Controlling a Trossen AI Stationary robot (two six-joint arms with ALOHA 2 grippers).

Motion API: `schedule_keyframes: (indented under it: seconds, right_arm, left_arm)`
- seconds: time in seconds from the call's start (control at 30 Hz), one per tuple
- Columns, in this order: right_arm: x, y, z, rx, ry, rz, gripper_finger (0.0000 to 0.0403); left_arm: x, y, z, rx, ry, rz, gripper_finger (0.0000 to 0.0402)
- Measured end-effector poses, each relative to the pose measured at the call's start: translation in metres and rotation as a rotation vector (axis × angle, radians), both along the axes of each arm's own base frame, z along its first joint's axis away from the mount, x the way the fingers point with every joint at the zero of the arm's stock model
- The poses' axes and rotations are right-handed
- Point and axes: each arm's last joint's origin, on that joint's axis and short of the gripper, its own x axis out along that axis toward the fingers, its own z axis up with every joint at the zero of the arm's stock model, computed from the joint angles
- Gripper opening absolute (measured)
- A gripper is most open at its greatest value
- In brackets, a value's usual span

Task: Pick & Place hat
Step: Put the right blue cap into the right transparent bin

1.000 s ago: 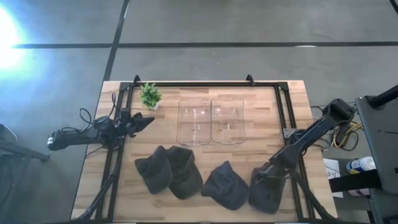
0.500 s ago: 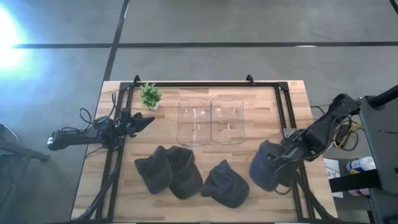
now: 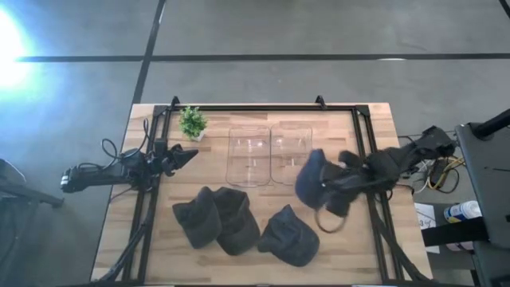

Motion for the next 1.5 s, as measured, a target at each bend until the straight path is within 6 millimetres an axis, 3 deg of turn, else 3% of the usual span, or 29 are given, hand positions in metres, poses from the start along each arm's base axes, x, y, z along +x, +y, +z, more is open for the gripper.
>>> schedule_keyframes:
  seconds: [0.2,0.5,0.7,1.27,1.5]
  right_arm:
    - [0.026,-0.043,-0.011,-0.21,0.065,0.014,0.0007]
    - [0.049,-0.108,-0.018,-0.244,0.017,0.058,0.0007]
    - [0.06,-0.14,-0.037,-0.214,0.021,0.07,0.0007]
    - [0.091,-0.169,-0.126,-0.172,0.209,0.181,0.0008]
    - [0.096,-0.175,-0.131,-0.16,0.193,0.178,0.0017]
  left_arm:
    - [0.0,0.0,0.0,0.008,0.002,0.001,0.0]
    - [0.0,0.0,0.0,0.018,0.005,0.003,0.0]
    - [0.0,0.0,0.0,0.021,0.006,0.003,0.0]
    - [0.0,0.0,0.0,0.031,0.009,0.004,0.0]
    - [0.0,0.0,0.0,0.014,0.004,0.001,0.0]
